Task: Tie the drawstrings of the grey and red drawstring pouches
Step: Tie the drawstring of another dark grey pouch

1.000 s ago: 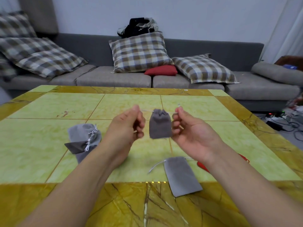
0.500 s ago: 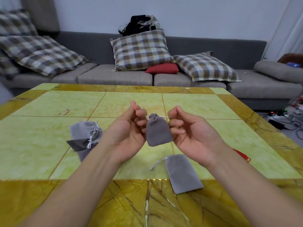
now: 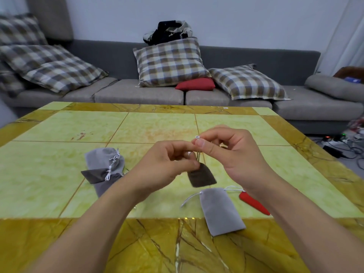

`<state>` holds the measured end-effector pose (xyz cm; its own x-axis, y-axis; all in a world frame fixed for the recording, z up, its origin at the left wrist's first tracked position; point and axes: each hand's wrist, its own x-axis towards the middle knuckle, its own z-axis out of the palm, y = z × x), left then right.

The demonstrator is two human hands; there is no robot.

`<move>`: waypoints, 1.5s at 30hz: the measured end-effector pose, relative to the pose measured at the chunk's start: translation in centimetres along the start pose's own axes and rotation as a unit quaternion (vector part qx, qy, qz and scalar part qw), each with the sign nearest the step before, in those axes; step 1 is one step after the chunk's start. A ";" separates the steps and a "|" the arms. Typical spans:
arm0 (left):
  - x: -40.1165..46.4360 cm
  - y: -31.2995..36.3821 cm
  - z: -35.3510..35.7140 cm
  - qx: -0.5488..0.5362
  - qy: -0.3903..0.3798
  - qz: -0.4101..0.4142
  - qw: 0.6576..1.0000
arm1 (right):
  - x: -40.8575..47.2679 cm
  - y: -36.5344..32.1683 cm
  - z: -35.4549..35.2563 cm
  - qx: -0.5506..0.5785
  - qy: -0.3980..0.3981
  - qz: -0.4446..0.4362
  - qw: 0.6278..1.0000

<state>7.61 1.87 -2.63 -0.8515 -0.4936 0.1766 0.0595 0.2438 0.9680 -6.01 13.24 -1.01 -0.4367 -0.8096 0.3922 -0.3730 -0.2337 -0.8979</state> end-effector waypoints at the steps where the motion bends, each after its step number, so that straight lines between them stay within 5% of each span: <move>1: -0.1 -0.1 0.1 0.006 -0.013 0.006 1.000 | 0.1 0.1 0.0 -0.015 0.001 -0.003 1.000; 9: 0.2 -0.6 1.6 -0.003 0.059 0.000 0.998 | 0.3 1.2 -1.2 0.046 -0.049 0.120 0.990; 16: 0.5 -0.7 1.2 -0.058 0.105 -0.037 0.992 | 0.1 0.5 -0.7 0.031 0.009 0.085 0.996; 22: 0.2 -0.4 0.8 -0.088 0.101 -0.026 0.991 | -0.6 -0.3 0.2 0.060 -0.059 0.171 0.982; 33: -0.5 1.3 -1.0 -0.018 0.089 0.034 0.995 | -0.4 0.8 0.0 -0.137 -0.073 0.032 0.987; 36: -0.6 1.4 -1.5 0.044 0.074 0.054 0.995 | -0.6 0.9 0.1 -0.067 -0.101 0.042 0.992; 38: -0.5 1.3 -1.3 0.110 0.114 0.090 0.983 | -0.7 1.0 0.2 -0.021 -0.097 0.061 0.993; 42: -0.7 0.8 0.3 0.230 0.235 0.179 0.927 | -0.9 1.3 1.3 -0.106 -0.015 0.014 0.994; 45: -0.8 0.8 1.2 0.281 0.316 0.244 0.873 | -1.2 0.9 1.8 -0.074 -0.048 0.019 0.996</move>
<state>7.72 3.50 -2.26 -0.3282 -0.5347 0.7787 -0.0812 0.8373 0.5407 -4.33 13.03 -2.70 -0.3745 -0.8660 0.3314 -0.4773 -0.1264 -0.8696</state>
